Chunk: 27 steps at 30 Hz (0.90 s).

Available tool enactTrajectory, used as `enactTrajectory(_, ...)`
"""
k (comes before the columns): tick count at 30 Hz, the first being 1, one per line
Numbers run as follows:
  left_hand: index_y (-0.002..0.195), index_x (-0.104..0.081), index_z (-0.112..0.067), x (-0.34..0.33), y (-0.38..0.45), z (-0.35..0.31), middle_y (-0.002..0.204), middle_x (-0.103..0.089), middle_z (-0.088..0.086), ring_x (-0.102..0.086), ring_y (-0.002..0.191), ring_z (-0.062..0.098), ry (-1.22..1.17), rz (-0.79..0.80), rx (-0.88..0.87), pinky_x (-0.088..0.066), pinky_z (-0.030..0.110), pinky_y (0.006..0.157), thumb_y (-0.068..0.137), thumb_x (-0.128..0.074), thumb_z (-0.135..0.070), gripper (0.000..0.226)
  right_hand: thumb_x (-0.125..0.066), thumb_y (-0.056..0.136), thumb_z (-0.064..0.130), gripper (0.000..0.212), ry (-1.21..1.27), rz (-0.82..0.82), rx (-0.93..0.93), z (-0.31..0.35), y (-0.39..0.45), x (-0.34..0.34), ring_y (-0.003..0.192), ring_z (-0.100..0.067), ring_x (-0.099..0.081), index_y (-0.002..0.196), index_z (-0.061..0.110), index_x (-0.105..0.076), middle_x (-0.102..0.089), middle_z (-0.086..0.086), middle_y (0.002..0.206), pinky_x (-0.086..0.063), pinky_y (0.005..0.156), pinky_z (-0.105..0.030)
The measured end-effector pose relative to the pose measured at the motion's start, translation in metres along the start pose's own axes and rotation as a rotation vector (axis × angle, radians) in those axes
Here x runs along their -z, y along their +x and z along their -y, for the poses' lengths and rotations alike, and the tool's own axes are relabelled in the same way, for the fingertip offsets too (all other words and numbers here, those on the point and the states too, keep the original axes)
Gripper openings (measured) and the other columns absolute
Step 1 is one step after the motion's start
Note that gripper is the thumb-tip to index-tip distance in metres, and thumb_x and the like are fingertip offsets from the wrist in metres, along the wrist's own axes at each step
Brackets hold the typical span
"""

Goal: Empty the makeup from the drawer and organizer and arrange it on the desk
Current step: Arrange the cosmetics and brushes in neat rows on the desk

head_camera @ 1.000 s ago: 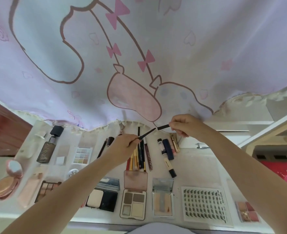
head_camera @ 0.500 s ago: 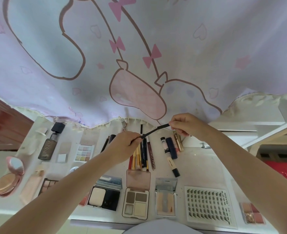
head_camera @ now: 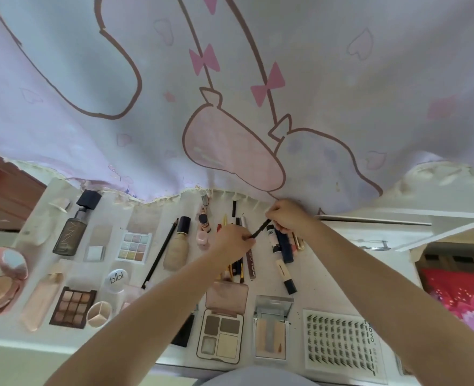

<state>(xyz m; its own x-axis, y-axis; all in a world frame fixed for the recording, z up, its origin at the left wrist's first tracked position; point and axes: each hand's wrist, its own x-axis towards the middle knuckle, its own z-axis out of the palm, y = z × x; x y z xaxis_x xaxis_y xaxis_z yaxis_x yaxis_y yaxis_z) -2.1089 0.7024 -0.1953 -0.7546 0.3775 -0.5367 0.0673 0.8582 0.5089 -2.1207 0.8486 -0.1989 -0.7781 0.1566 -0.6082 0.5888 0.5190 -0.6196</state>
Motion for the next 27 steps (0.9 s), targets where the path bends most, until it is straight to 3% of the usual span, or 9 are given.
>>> enactTrajectory(3,0.059,-0.046,-0.012,-0.02,0.019,-0.004,0.058,-0.039,-0.004,-0.04,0.056,0.009,-0.007,0.051,0.07,-0.03,0.017,0.049,0.093,-0.046,-0.024,0.036,-0.048,0.085,0.005,0.022,-0.125,-0.024,0.029,-0.002,0.024,-0.009,0.055,-0.017,-0.038,0.065,0.013,-0.042,-0.037,-0.004,0.059,-0.03,0.053,-0.026)
enactTrajectory(7,0.054,-0.04,-0.015,-0.041,0.036,0.0,0.057,-0.04,-0.003,-0.042,0.055,0.009,-0.047,0.064,0.177,-0.034,0.016,0.047,0.091,-0.05,-0.024,0.039,-0.048,0.079,0.001,0.039,-0.35,0.001,0.076,-0.003,0.043,-0.023,0.049,-0.015,-0.027,0.049,0.014,-0.028,-0.028,-0.002,0.051,-0.019,0.047,-0.025)
enactTrajectory(10,0.067,-0.052,-0.009,-0.047,0.041,0.001,0.062,-0.046,-0.001,-0.052,0.065,0.014,-0.081,0.068,0.23,-0.04,0.018,0.053,0.091,-0.051,-0.022,0.027,-0.047,0.079,0.002,0.038,-0.411,0.051,0.086,-0.007,0.056,-0.032,0.047,-0.015,-0.028,0.049,0.014,-0.027,-0.027,-0.002,0.051,-0.019,0.046,-0.024)
enactTrajectory(13,0.1,-0.059,-0.002,-0.048,0.043,0.001,0.094,-0.064,0.01,-0.063,0.089,0.023,-0.054,0.055,0.247,-0.048,0.026,0.068,0.091,-0.05,-0.021,0.023,-0.048,0.08,0.003,0.038,-0.453,0.076,0.068,-0.006,0.064,-0.036,0.046,-0.014,-0.027,0.051,0.015,-0.027,-0.026,-0.001,0.051,-0.019,0.046,-0.025)
enactTrajectory(16,0.101,-0.058,-0.004,-0.047,0.043,0.003,0.1,-0.064,0.01,-0.058,0.081,0.02,0.034,0.042,0.247,-0.047,0.027,0.066,0.092,-0.05,-0.022,0.022,-0.048,0.081,0.005,0.029,-0.467,0.102,0.047,-0.004,0.066,-0.035,0.05,-0.015,-0.034,0.055,0.013,-0.036,-0.033,-0.003,0.057,-0.025,0.048,-0.025)
enactTrajectory(18,0.103,-0.058,-0.004,-0.046,0.042,0.005,0.097,-0.062,0.01,-0.057,0.082,0.02,0.096,0.049,0.238,-0.044,0.026,0.065,0.093,-0.049,-0.022,0.023,-0.047,0.084,0.007,0.008,-0.434,0.088,0.053,-0.004,0.062,-0.032,0.071,-0.019,-0.048,0.081,0.003,-0.054,-0.046,-0.007,0.074,-0.036,0.055,-0.026)
enactTrajectory(19,0.106,-0.057,-0.004,-0.046,0.042,0.006,0.1,-0.062,0.01,-0.06,0.087,0.021,0.124,0.051,0.228,-0.044,0.026,0.065,0.093,-0.047,-0.02,0.023,-0.046,0.085,0.008,0.01,-0.407,0.067,0.066,-0.005,0.058,-0.03,0.079,-0.02,-0.048,0.091,0.003,-0.052,-0.045,-0.005,0.078,-0.034,0.056,-0.025)
enactTrajectory(23,0.111,-0.055,-0.006,-0.046,0.035,0.006,0.109,-0.061,0.009,-0.06,0.098,0.023,0.258,0.039,0.148,-0.044,0.027,0.067,0.094,-0.042,-0.018,0.024,-0.042,0.086,0.005,0.016,-0.46,-0.101,0.182,-0.014,0.03,-0.026,0.086,-0.03,-0.053,0.091,-0.003,-0.055,-0.056,-0.015,0.085,-0.029,0.059,-0.025)
enactTrajectory(27,0.11,-0.055,-0.006,-0.042,0.023,0.01,0.109,-0.06,0.009,-0.059,0.097,0.024,0.335,-0.011,0.07,-0.045,0.029,0.068,0.095,-0.039,-0.019,0.026,-0.043,0.09,0.013,0.012,-0.579,-0.112,0.229,-0.038,-0.012,-0.033,0.073,-0.019,-0.048,0.078,0.012,-0.046,-0.046,-0.004,0.074,-0.034,0.056,-0.025)
